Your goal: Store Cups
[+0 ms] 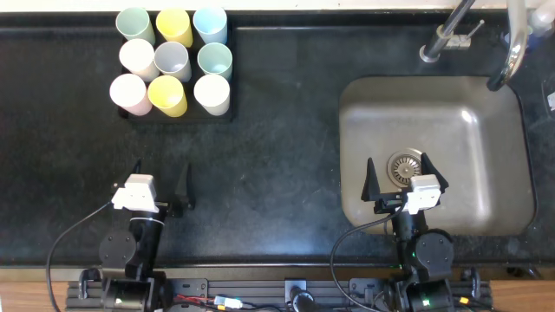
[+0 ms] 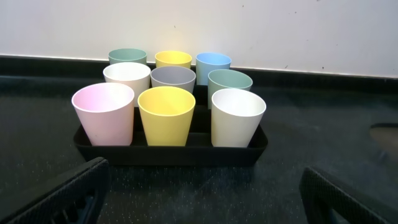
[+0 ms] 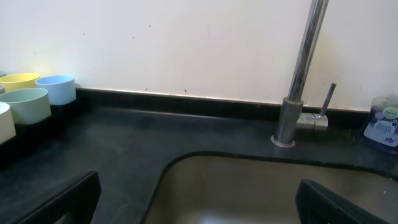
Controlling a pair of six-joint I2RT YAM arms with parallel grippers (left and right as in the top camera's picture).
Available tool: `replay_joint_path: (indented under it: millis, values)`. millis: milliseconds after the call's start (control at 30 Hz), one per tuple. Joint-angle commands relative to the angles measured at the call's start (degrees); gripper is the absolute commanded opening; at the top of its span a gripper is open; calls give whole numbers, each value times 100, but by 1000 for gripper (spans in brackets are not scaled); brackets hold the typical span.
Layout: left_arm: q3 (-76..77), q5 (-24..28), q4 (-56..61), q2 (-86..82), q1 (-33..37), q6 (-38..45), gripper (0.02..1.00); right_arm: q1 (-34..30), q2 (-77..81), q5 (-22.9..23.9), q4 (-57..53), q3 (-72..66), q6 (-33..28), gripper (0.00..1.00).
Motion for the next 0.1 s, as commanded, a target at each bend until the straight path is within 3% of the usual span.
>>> replay_joint_path:
  millis: [33, 100]
  values:
    - [-7, 55, -13, -66, 52, 66, 1000, 20, -57, 22, 24, -74, -17, 998]
    - [-7, 55, -13, -66, 52, 66, 1000, 20, -57, 22, 24, -74, -17, 998]
